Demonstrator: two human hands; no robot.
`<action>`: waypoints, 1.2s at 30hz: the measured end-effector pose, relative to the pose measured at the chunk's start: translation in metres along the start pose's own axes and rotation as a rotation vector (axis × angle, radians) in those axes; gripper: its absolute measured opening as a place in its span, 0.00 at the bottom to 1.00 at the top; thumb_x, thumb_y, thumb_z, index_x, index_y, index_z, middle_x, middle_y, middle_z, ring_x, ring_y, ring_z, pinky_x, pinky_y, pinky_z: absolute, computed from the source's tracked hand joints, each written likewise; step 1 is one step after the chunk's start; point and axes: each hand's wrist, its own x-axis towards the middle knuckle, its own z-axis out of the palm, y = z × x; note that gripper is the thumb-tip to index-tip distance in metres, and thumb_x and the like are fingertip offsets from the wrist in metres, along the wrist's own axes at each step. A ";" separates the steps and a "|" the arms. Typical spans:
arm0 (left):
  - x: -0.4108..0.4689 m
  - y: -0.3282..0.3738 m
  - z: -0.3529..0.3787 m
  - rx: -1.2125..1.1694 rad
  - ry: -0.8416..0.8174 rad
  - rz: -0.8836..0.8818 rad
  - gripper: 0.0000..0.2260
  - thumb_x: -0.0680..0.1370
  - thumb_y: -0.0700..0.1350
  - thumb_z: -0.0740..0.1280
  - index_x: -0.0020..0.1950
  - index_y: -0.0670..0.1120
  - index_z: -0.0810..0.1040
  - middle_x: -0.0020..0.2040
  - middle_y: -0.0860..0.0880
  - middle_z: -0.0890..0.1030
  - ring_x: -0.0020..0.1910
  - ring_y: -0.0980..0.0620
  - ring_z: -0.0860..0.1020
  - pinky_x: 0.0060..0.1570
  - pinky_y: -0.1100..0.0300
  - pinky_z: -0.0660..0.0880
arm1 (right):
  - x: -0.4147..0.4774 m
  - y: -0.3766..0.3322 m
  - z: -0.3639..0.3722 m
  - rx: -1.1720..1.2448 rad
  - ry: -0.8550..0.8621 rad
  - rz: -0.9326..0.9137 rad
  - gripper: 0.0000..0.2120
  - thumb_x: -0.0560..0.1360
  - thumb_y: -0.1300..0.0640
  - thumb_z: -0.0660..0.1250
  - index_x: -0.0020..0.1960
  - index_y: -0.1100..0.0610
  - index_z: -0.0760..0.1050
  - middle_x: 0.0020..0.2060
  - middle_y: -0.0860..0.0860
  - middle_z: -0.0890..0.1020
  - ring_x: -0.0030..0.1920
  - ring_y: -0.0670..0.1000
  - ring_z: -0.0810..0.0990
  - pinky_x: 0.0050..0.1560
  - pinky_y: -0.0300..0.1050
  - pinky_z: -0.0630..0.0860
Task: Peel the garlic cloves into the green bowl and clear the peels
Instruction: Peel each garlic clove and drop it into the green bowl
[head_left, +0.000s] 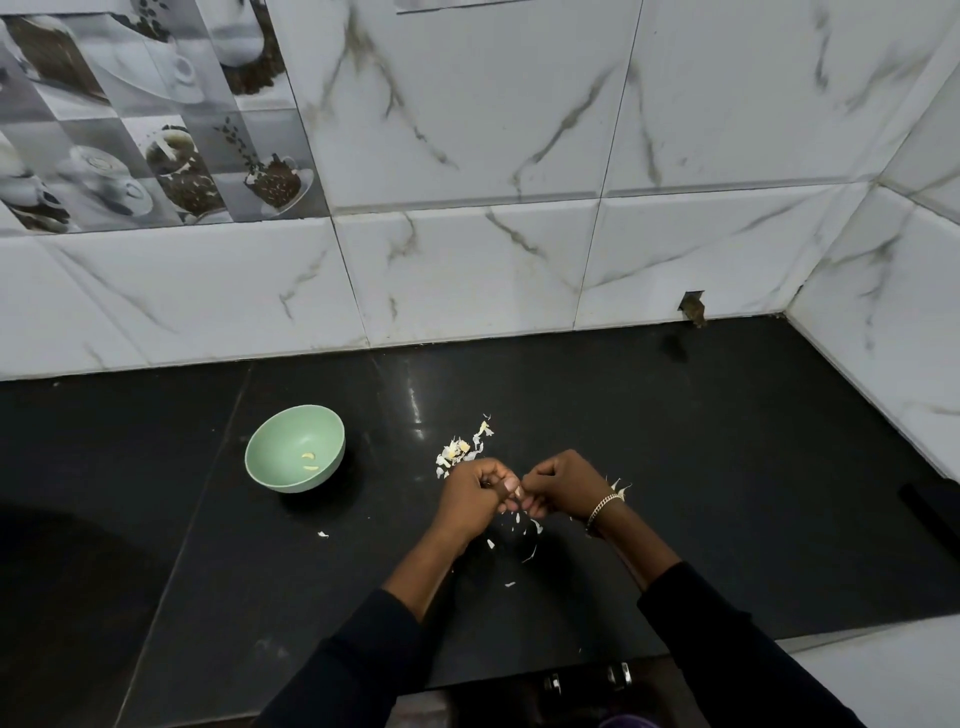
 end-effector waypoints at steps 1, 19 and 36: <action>0.000 0.000 0.000 -0.004 -0.007 -0.005 0.10 0.79 0.31 0.66 0.40 0.41 0.80 0.32 0.50 0.83 0.29 0.57 0.79 0.33 0.64 0.75 | 0.000 0.000 0.000 0.001 -0.001 0.005 0.08 0.74 0.65 0.70 0.38 0.67 0.83 0.31 0.59 0.83 0.29 0.49 0.81 0.33 0.39 0.79; 0.006 -0.004 -0.001 -0.077 -0.046 -0.064 0.03 0.75 0.31 0.71 0.48 0.34 0.83 0.42 0.36 0.86 0.44 0.41 0.86 0.47 0.52 0.83 | 0.000 0.004 0.008 -0.153 0.165 -0.062 0.07 0.69 0.58 0.72 0.33 0.59 0.82 0.30 0.56 0.84 0.28 0.47 0.79 0.34 0.43 0.77; -0.003 0.005 -0.005 -0.465 0.120 -0.132 0.04 0.76 0.30 0.70 0.51 0.34 0.81 0.44 0.37 0.86 0.42 0.47 0.86 0.42 0.62 0.83 | 0.011 0.011 0.007 -0.196 0.158 -0.015 0.15 0.79 0.57 0.65 0.37 0.63 0.80 0.28 0.53 0.81 0.26 0.48 0.79 0.30 0.41 0.77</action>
